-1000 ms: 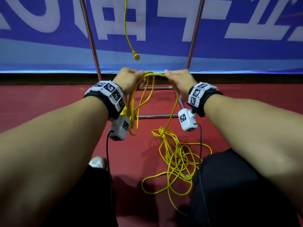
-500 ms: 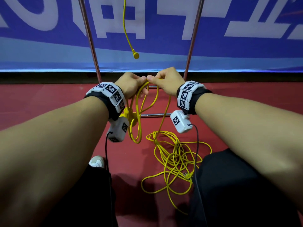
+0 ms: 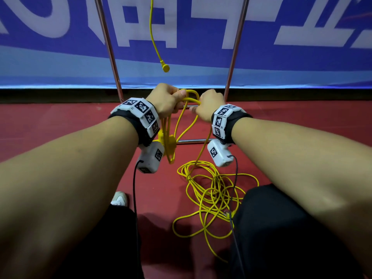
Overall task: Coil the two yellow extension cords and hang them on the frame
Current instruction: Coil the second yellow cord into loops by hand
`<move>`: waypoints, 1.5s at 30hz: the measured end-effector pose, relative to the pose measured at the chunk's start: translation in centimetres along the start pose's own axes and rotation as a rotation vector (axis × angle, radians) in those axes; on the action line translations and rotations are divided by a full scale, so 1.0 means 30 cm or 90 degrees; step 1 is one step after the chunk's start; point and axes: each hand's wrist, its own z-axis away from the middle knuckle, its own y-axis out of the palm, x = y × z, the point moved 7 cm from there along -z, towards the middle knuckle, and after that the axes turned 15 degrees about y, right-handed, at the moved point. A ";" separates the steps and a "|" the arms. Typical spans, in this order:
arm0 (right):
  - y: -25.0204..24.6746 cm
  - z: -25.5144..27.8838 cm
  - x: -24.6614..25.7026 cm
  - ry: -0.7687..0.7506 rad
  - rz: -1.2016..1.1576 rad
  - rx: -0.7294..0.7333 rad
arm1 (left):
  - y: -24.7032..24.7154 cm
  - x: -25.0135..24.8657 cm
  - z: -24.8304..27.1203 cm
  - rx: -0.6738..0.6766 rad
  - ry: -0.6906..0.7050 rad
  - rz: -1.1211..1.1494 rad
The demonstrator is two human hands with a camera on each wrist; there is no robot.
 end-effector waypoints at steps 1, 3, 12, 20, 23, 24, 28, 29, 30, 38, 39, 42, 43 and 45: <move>0.003 -0.005 0.000 0.001 0.013 -0.010 | 0.002 -0.002 0.000 0.002 0.001 -0.007; 0.009 -0.007 -0.004 0.008 0.018 -0.009 | 0.005 -0.001 0.001 0.003 -0.002 -0.019; -0.003 -0.002 -0.031 -0.044 -0.166 0.051 | -0.001 -0.010 -0.009 0.029 -0.034 -0.134; 0.143 0.011 -0.106 0.045 -0.261 0.365 | -0.083 0.013 -0.008 -0.105 -0.060 -0.083; 0.073 -0.034 -0.118 0.018 -0.336 0.283 | -0.084 0.031 0.003 -0.106 -0.084 -0.030; 0.050 -0.039 -0.114 0.014 -0.381 0.279 | -0.079 0.038 0.007 -0.095 -0.095 -0.006; 0.003 -0.024 -0.066 0.002 -0.441 0.275 | -0.062 0.051 0.026 -0.070 -0.128 0.037; -0.008 -0.022 -0.044 -0.018 -0.417 0.243 | -0.060 0.049 0.027 -0.068 -0.124 0.036; -0.020 -0.016 -0.019 -0.045 -0.387 0.206 | -0.056 0.050 0.025 -0.065 -0.119 0.038; -0.050 0.016 0.066 -0.167 -0.398 0.156 | -0.050 0.041 0.011 -0.088 -0.071 0.099; -0.042 0.023 0.069 -0.178 -0.401 0.177 | -0.066 0.041 0.006 -0.112 -0.068 0.089; 0.005 0.033 0.060 -0.193 -0.334 0.246 | -0.104 0.029 -0.006 -0.160 -0.054 0.060; 0.031 0.030 0.045 -0.183 -0.304 0.270 | -0.110 0.027 -0.006 -0.166 -0.055 0.060; 0.086 0.032 0.007 -0.145 -0.269 0.342 | -0.115 0.022 -0.005 -0.164 -0.055 0.046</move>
